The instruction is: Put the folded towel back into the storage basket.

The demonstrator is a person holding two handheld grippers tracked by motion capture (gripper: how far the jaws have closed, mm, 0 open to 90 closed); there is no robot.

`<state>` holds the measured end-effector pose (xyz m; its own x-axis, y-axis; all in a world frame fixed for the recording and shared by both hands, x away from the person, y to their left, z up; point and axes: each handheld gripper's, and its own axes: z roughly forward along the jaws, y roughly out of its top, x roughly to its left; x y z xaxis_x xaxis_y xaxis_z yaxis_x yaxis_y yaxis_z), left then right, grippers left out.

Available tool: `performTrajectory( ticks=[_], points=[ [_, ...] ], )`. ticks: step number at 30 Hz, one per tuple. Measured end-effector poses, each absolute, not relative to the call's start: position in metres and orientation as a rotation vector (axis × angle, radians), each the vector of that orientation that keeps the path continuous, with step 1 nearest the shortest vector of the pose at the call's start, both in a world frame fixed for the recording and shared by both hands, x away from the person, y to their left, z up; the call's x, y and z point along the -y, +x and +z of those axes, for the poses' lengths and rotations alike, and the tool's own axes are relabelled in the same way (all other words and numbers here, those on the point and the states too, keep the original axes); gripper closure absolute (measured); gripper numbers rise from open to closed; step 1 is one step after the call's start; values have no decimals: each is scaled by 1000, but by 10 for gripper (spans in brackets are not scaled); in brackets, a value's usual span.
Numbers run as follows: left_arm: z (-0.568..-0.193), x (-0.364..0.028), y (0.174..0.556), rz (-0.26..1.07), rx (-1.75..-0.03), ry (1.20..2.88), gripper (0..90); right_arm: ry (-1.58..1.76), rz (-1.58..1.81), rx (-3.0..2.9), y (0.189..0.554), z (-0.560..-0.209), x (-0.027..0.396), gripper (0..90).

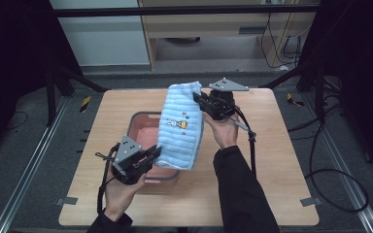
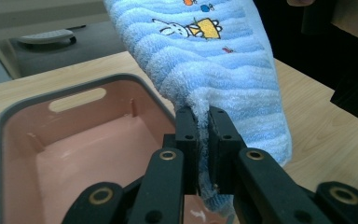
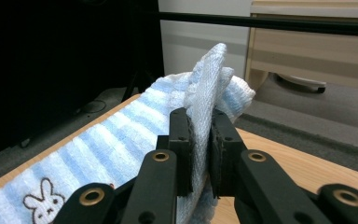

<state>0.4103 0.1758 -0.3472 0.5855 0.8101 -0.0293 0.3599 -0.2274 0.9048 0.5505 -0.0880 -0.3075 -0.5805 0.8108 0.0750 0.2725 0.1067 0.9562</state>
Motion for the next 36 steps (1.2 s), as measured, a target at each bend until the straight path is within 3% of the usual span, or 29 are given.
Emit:
performTrajectory(
  ticks=[18,36],
  points=[
    [-356,-214,414,594,-1034,1807,840,1023,1530,-1961,567,-322,41,815],
    [-377,-220,424,592,-1095,1859,840,1018,1495,-2015,579,-342,16,814]
  ],
)
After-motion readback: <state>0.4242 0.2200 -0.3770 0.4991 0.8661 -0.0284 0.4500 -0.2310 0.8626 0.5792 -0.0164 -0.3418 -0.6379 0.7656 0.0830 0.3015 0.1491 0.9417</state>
